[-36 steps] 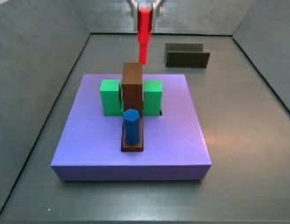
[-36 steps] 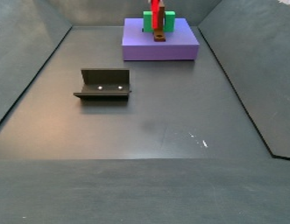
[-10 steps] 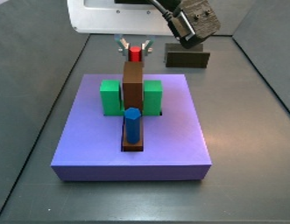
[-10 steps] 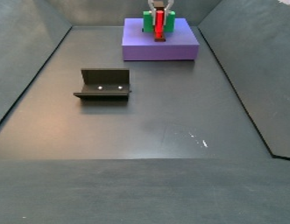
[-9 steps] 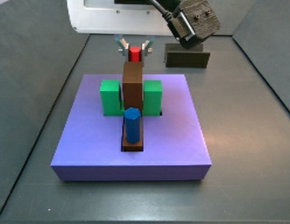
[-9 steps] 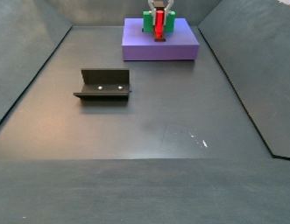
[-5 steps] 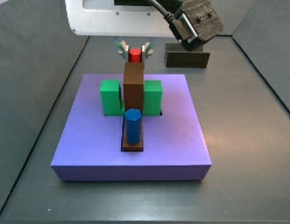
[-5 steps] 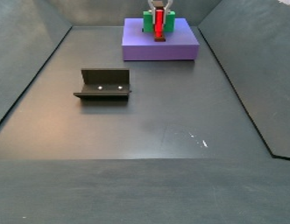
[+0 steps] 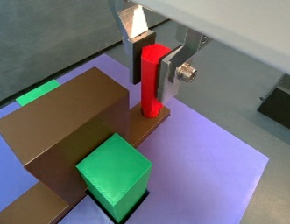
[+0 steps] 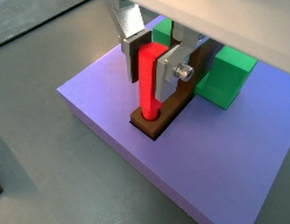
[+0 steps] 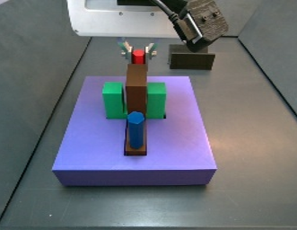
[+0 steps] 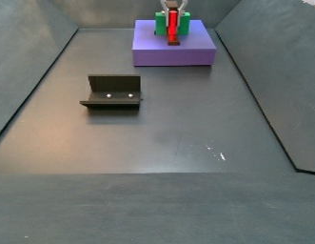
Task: Pick up the red object. Move up. Move to above the board. Insert the red object.
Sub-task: Insert the red object.
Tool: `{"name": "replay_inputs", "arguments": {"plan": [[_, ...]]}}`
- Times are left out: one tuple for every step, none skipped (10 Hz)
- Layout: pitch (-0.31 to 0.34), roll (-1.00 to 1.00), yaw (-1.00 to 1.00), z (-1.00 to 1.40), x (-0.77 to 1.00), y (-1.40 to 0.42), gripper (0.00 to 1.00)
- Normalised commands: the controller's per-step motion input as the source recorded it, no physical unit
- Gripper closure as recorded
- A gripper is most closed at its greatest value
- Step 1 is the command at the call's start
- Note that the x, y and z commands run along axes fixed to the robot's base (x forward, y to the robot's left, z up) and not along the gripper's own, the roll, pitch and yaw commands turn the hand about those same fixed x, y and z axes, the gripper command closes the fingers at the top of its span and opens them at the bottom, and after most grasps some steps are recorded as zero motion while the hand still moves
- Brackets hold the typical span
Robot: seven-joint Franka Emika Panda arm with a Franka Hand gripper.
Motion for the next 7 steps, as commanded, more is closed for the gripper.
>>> {"name": "replay_inputs", "arguments": {"plan": [[-0.15, -0.02, 0.01, -0.59, 0.0, 0.04, 1.0], [-0.126, -0.02, 0.0, -0.59, 0.0, 0.11, 1.0], [-0.103, -0.05, 0.0, -0.55, 0.0, 0.19, 1.0], [-0.083, -0.07, 0.0, -0.47, 0.0, 0.29, 1.0], [-0.064, -0.06, 0.0, -0.41, 0.0, 0.15, 1.0], [-0.029, 0.0, 0.11, -0.33, 0.0, -0.02, 1.0], [0.003, 0.16, 0.12, -0.23, 0.0, -0.28, 1.0]]}}
